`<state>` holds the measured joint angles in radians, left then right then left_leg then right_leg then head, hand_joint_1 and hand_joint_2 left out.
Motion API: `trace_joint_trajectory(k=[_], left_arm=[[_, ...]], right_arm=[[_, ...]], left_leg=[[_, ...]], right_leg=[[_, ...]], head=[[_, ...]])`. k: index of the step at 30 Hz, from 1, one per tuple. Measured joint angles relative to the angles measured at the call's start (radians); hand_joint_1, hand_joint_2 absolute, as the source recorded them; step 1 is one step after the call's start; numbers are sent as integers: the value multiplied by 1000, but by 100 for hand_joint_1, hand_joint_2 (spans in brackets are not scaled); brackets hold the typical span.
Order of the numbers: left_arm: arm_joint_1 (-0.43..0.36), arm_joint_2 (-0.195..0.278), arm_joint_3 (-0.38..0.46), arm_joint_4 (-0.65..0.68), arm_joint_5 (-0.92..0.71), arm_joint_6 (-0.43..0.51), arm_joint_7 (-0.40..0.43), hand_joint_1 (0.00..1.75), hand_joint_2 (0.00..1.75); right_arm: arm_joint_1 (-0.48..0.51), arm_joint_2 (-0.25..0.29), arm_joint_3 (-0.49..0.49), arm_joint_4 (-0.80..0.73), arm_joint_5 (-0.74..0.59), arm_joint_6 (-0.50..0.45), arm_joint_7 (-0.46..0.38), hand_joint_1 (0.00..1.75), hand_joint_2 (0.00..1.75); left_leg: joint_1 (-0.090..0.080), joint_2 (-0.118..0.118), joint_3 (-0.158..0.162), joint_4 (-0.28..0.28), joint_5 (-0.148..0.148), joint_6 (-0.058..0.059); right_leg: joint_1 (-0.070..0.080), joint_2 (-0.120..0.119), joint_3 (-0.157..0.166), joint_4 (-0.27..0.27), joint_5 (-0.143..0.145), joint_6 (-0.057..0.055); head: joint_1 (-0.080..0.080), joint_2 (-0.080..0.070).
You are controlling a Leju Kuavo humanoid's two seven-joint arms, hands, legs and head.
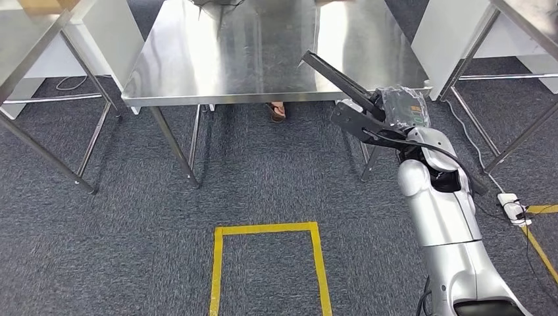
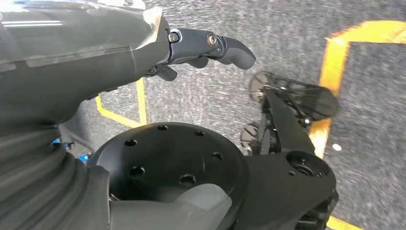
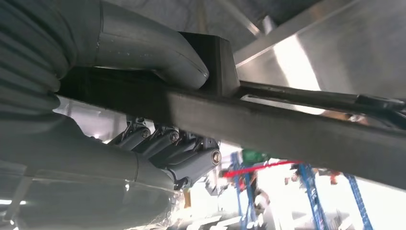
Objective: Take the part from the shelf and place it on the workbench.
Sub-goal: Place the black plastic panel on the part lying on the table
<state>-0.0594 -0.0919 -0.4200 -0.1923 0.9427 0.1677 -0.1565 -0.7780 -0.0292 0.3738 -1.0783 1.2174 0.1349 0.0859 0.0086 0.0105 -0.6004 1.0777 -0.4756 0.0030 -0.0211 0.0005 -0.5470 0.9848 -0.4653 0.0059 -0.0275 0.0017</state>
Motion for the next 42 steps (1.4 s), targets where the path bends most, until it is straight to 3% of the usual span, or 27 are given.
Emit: trace_joint_trajectory(k=[4,6,7,10,11,13,15,16,18,20,21,22,24,25,26,28,29,31,32,33,35,36,37,38,40,41,42], left_arm=[[2,0,0,0,0,2,0,0,175],[7,1,0,0,0,3,1,0,175],[10,1,0,1,0,4,2,0,175],[16,5,-1,5,0,7,3,0,175],[16,6,-1,6,0,8,3,0,175],[12,3,-1,5,0,9,3,0,175],[8,3,-1,4,0,9,4,0,175],[7,4,-1,4,0,9,4,0,175],[7,3,-1,4,0,9,4,0,175],[9,0,-1,4,0,9,4,0,175],[11,-1,-1,4,0,10,4,0,175],[12,-2,-1,4,0,10,4,0,175],[16,-1,-1,7,0,10,4,0,175],[17,-1,-1,8,0,10,5,0,175],[17,-2,-1,9,0,11,6,0,175],[13,-2,-1,8,-1,11,9,0,175],[11,-3,-1,8,-1,12,9,0,175],[7,-3,-1,9,-1,18,13,0,175],[7,-2,-1,9,0,18,16,0,175],[7,0,-1,9,0,15,21,0,175],[8,6,-1,9,0,-3,28,0,175],[9,11,-1,9,0,-11,30,0,175],[10,15,-1,9,0,-16,32,0,175],[14,21,-1,10,0,-19,33,0,175],[23,30,-1,16,0,-21,34,0,175],[26,33,-1,18,0,-21,35,0,175],[25,34,-1,19,0,-21,36,0,175]], right_arm=[[12,8,-4,1,17,2,-3,175,175],[20,12,-7,2,21,3,-4,175,175],[23,13,-8,2,22,3,-5,175,175],[26,18,-10,5,25,5,-10,175,175],[25,20,-10,5,26,6,-12,175,175],[21,22,-13,2,27,7,-13,175,175],[16,23,-17,0,28,6,-13,175,175],[17,23,-18,0,29,6,-14,175,175],[21,23,-18,1,29,6,-14,175,175],[28,22,-20,2,29,6,-14,175,175],[32,21,-22,2,30,6,-14,175,175],[35,19,-24,3,31,6,-14,175,175],[45,16,-26,8,34,7,-15,175,175],[50,16,-26,11,36,8,-15,175,175],[53,16,-26,13,37,8,-15,175,175],[50,19,-27,11,40,8,-13,175,175],[46,20,-28,9,41,8,-12,175,175],[41,24,-29,8,43,7,-11,175,175],[40,28,-28,8,45,7,-11,175,175],[40,34,-28,8,46,7,-11,175,175],[40,44,-27,10,49,7,-10,175,175],[41,48,-26,11,51,7,-10,175,175],[41,52,-26,13,52,7,-9,175,175],[44,54,-25,17,53,7,-9,175,175],[49,58,-24,28,53,7,-8,175,175],[52,59,-23,33,53,8,-7,175,175],[51,60,-21,35,53,8,-6,175,175]], left_leg=[[1,-7,-160,206,-78,-8],[1,-9,-184,166,-78,-3],[-1,-11,-176,106,-40,5],[-11,-21,-138,-50,128,27],[-14,-23,-126,-66,147,31],[-15,-22,-93,-71,128,41],[-9,-19,-54,-79,104,56],[-5,-17,-34,-84,89,60],[0,-18,6,-88,55,62],[6,-24,53,-90,16,56],[9,-27,80,-90,-6,52],[12,-30,106,-90,-29,47],[13,-33,149,-92,-74,36],[13,-33,168,-98,-97,28],[11,-33,189,-103,-109,20],[11,-29,205,-72,-94,5],[11,-26,187,-18,-67,0],[12,-21,100,121,-45,-6],[12,-19,54,172,-68,-8],[12,-19,10,200,-116,-10],[12,-18,-56,194,-222,-10],[11,-18,-79,167,-247,-6],[11,-18,-97,123,-227,-1],[9,-18,-110,63,-148,8],[-1,-23,-128,-53,74,26],[-6,-26,-130,-82,152,30],[-11,-30,-132,-90,180,30]], right_leg=[[6,10,34,0,-32,-14],[9,15,65,0,-58,-13],[10,18,78,-2,-72,-13],[17,27,118,-10,-116,-3],[20,30,136,-11,-122,4],[20,32,138,31,-103,25],[18,25,63,166,-62,41],[16,20,7,241,-60,39],[14,15,-96,334,-117,28],[6,12,-162,322,-205,27],[2,9,-181,283,-223,37],[-2,4,-191,226,-201,56],[-7,-17,-196,92,-36,99],[-4,-27,-190,46,46,106],[-1,-30,-180,20,101,98],[1,-23,-146,13,112,57],[-4,-18,-126,9,108,40],[-8,-16,-80,-1,92,16],[-7,-13,-55,-7,77,9],[-6,-9,-31,-15,61,5],[-5,1,17,-26,26,5],[-4,5,40,-28,8,6],[-2,7,64,-29,-11,7],[0,9,81,-30,-31,8],[9,16,110,-26,-70,15],[11,19,115,-25,-88,19],[13,22,122,-24,-101,25]], head=[[-6,0],[-7,0],[-8,0],[-8,0],[-7,0],[-8,0],[-7,0],[-6,0],[-4,0],[-2,0],[-2,0],[-1,0],[7,0],[10,0],[11,0],[6,-1],[3,-1],[-3,0],[-5,0],[-7,0],[-8,0],[-9,0],[-10,0],[-12,0],[-13,0],[-12,0],[-11,0]])
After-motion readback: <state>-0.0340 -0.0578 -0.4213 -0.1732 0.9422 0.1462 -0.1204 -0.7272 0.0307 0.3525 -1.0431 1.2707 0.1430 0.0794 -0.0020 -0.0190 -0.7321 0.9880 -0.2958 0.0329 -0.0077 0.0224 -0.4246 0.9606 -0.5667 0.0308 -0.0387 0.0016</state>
